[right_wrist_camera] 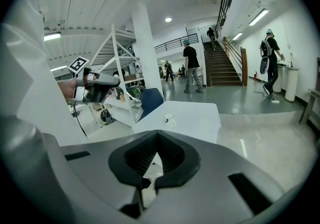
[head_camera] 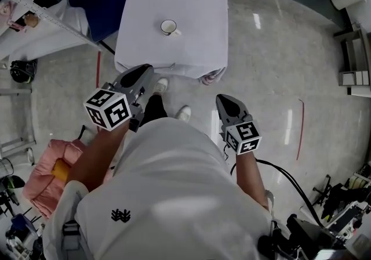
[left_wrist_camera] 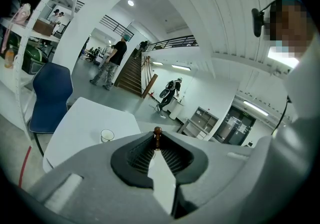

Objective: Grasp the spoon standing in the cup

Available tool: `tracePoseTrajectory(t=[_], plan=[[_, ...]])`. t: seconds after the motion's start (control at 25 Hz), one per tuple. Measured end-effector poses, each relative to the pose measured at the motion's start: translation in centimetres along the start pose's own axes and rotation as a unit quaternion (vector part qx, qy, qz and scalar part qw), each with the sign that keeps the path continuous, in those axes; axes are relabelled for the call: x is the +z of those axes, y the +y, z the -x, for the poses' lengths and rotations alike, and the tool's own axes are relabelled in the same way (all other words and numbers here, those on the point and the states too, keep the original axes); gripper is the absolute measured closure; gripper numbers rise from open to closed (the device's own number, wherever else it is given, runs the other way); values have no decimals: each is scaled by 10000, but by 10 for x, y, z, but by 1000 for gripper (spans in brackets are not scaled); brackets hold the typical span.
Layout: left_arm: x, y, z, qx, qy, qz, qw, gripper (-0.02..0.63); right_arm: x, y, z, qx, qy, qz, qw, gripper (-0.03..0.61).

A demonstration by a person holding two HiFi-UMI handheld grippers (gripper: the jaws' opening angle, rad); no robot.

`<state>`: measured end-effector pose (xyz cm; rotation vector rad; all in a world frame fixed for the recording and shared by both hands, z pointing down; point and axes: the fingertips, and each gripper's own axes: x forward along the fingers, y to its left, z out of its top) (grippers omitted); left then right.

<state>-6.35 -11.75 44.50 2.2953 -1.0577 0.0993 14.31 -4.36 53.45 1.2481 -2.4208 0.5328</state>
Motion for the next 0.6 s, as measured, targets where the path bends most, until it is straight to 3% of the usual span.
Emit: tracePoseTrajectory(t=[0.6], plan=[[-4, 15, -8, -68, 73, 27, 9999, 565, -11, 4, -5, -133, 104, -90, 9998, 571]])
